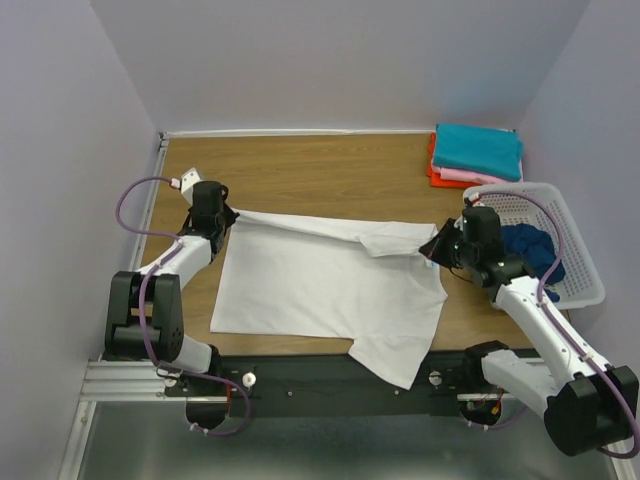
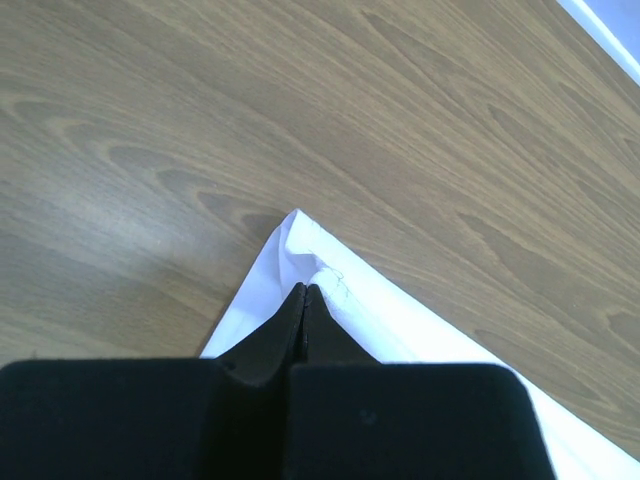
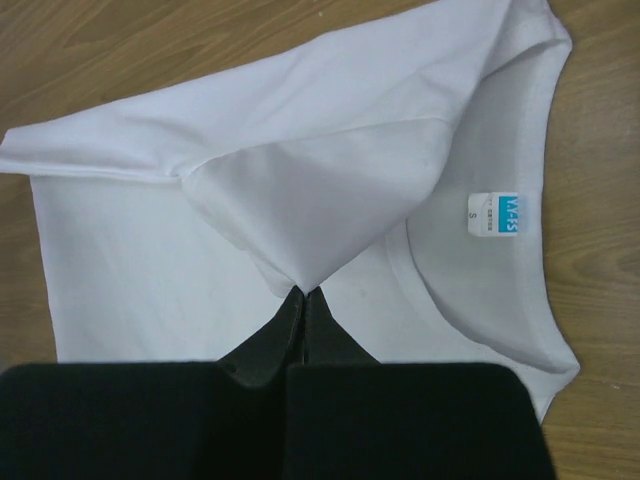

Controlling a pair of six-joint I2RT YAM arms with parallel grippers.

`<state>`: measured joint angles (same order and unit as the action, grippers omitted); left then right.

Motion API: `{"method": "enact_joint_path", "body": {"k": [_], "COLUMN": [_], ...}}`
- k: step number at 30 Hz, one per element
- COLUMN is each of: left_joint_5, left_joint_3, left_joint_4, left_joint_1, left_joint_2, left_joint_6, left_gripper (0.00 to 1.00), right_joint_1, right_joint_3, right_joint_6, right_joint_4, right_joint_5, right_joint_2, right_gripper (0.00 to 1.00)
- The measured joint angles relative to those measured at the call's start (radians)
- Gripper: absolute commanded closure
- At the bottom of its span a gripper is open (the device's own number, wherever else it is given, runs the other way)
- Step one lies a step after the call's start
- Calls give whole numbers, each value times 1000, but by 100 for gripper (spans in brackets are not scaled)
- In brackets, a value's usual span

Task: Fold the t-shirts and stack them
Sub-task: Fold the tshirt

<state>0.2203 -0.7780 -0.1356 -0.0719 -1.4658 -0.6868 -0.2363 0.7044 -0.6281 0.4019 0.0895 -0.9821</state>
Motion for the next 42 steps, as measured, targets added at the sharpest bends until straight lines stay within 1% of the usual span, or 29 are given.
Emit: {"method": "enact_joint_path", "body": {"k": [5,6,7,8,9,10,11,12,13,14,15,16,20,21,22,23,24,25,26,29,32,34,37,40,42], "left_joint_5": [13,18,23,31,37,47,60,68,83,91,102,110,121,121,119,117,111,104,93,56,4,-31,-66,-106,-130], "left_joint_3": [35,41,45,47,48,48,47,47,47,47,47,47,37,34,30,27,24,21,21,21,21,9,-32,-68,-83], "left_joint_4": [23,33,45,61,73,85,101,113,138,154,174,194,258,262,265,265,264,262,256,236,202,185,167,137,126], "left_joint_1": [0,0,0,0,0,0,0,0,0,0,0,0,0,0,0,0,0,0,0,0,0,-3,-13,-26,-31], "left_joint_2": [7,7,7,7,7,7,7,7,7,7,8,11,49,60,78,92,104,112,119,126,122,101,31,-62,-118], "left_joint_6": [-26,-34,-40,-48,-58,-69,-75,-84,-103,-110,-128,-134,-152,-152,-152,-151,-148,-144,-140,-121,-101,-89,-75,-60,-53], "left_gripper": [100,96,94,89,73,58,38,14,2,2,2,2,2,2,2,2,2,2,2,2,2,2,2,2,2], "right_joint_1": [0,0,0,0,0,0,0,0,0,0,0,0,0,-1,-6,-13,-26,-63,-101,-243,-319,-326,-325,-318,-301], "right_joint_3": [-74,-96,-120,-143,-163,-187,-203,-222,-235,-240,-240,-240,-215,-200,-171,-146,-129,-98,-69,12,82,109,153,187,206], "right_joint_6": [-11,-16,-21,-32,-42,-53,-64,-75,-82,-87,-84,-81,-43,-31,-13,1,10,21,32,55,61,56,31,14,8], "right_joint_4": [8,10,11,13,20,22,26,34,42,45,49,48,60,64,63,63,63,63,56,38,11,3,-1,-3,-8], "right_joint_5": [31,36,40,41,42,42,42,42,42,42,40,40,35,35,34,31,23,6,-9,-81,-133,-170,-254,-338,-355], "right_joint_2": [8,8,8,11,17,32,48,75,101,118,135,142,128,116,88,66,50,19,-13,-135,-271,-337,-433,-503,-547], "right_gripper": [97,96,91,84,77,72,69,58,54,50,40,36,28,28,22,19,18,8,0,0,0,0,0,0,0]}}
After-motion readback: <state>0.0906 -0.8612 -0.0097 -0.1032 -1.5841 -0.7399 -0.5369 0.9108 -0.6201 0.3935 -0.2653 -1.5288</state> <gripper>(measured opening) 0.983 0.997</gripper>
